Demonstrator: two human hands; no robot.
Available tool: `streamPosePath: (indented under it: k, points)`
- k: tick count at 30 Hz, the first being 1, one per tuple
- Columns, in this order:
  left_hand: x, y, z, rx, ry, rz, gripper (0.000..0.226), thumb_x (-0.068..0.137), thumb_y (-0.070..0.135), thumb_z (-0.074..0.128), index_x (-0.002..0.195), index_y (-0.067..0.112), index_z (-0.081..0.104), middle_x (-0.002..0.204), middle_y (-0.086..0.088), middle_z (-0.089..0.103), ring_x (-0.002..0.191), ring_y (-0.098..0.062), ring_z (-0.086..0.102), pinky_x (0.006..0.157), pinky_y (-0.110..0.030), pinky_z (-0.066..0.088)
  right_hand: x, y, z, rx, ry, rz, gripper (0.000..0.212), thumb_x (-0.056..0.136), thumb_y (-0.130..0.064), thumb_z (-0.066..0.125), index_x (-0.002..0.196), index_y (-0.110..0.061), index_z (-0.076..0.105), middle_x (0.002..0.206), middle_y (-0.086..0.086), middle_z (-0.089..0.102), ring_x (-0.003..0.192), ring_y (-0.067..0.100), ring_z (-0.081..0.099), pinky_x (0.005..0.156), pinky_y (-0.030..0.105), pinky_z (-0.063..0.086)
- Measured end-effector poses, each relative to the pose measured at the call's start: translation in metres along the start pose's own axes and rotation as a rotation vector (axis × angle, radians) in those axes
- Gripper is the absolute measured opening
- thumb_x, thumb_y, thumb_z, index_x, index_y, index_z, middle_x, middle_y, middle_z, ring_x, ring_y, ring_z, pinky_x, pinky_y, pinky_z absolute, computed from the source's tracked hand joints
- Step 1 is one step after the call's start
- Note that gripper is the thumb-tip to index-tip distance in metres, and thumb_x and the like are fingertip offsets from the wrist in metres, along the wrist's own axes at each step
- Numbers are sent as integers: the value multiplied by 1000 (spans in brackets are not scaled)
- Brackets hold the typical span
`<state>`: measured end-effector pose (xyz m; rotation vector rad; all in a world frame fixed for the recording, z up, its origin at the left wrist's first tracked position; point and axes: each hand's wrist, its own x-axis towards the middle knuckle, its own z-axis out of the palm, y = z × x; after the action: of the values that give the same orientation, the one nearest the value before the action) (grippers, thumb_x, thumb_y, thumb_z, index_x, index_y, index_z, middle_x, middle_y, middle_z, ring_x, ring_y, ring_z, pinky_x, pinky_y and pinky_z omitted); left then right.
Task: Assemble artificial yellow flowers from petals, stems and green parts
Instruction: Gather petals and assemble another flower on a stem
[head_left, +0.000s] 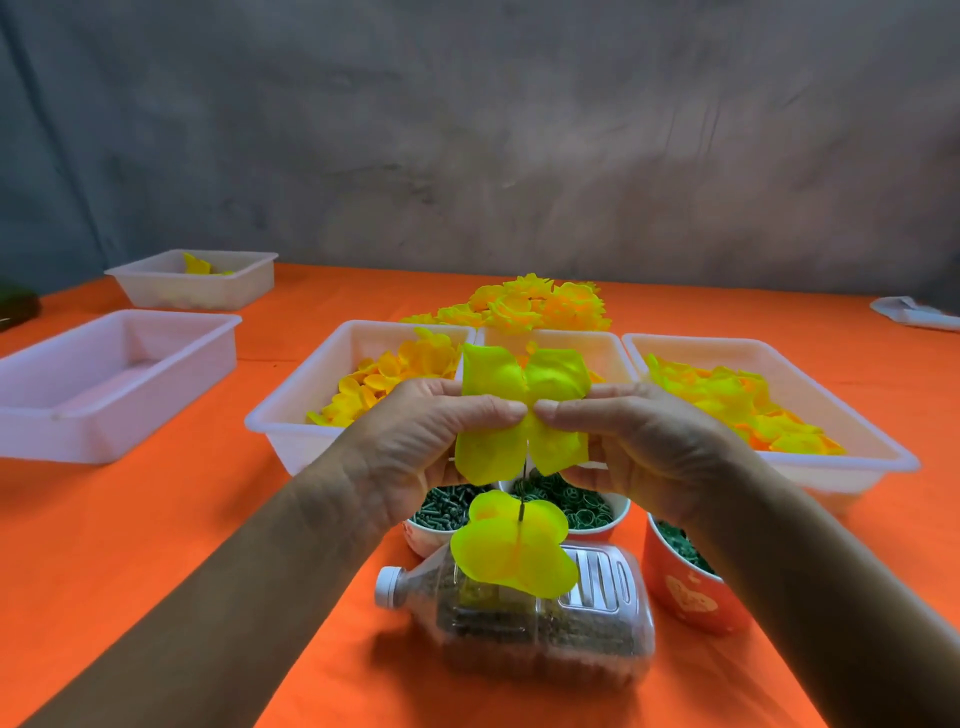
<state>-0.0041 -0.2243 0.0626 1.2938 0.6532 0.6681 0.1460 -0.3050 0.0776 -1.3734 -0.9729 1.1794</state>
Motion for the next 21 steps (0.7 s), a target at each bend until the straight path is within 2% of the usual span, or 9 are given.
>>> streamPosePath:
  k: [3, 6, 9, 11, 13, 17, 21]
  points:
    - [-1, -2, 0, 14, -9, -16, 32, 53, 17, 74, 83, 10, 71, 78, -8, 74, 62, -17, 69, 53, -26, 56, -1, 4, -1, 4, 21, 25, 51, 50, -20, 74, 97, -11, 56, 74, 4, 70, 63, 15, 67, 63, 30, 46]
    - [-2, -5, 0, 27, -12, -50, 36, 50, 19, 75, 84, 9, 72, 82, -10, 74, 65, -20, 70, 60, -30, 57, -2, 7, 1, 14, 17, 54, 72, 48, -20, 75, 115, -8, 52, 77, 6, 70, 61, 14, 67, 55, 26, 47]
    - [-1, -8, 0, 38, -5, -93, 35, 53, 19, 74, 85, 7, 68, 79, -10, 72, 63, -20, 68, 60, -30, 56, -3, 10, 2, 15, -13, 65, 49, 54, -20, 74, 99, -10, 59, 71, 5, 71, 56, 14, 66, 51, 24, 48]
    - [0, -9, 1, 28, 9, -119, 17, 66, 15, 73, 80, 8, 65, 68, -6, 70, 54, -16, 65, 51, -24, 52, -2, 13, 2, 20, -32, 77, 30, 65, -17, 72, 91, -10, 60, 68, 7, 70, 53, 15, 64, 49, 22, 48]
    - [1, -11, 1, 22, 14, -146, 8, 75, 15, 69, 80, 10, 64, 63, -4, 68, 50, -14, 63, 50, -24, 48, -1, 15, 2, 36, -35, 89, 18, 75, -13, 69, 90, -10, 60, 66, 7, 68, 50, 15, 63, 47, 20, 47]
    - [1, -14, -1, -11, -37, -171, 24, 59, 19, 71, 80, 9, 66, 64, -5, 70, 51, -15, 65, 45, -24, 49, -1, 16, 3, 38, -41, 98, 8, 80, -8, 66, 83, -10, 59, 66, 9, 66, 47, 15, 61, 47, 20, 45]
    - [0, -17, -7, -52, -162, -165, 8, 64, 18, 70, 65, 13, 76, 67, -4, 72, 58, -15, 69, 48, -23, 52, -2, 19, 4, 48, -58, 86, 8, 82, -4, 64, 79, -9, 59, 61, 8, 64, 45, 15, 60, 45, 20, 44]
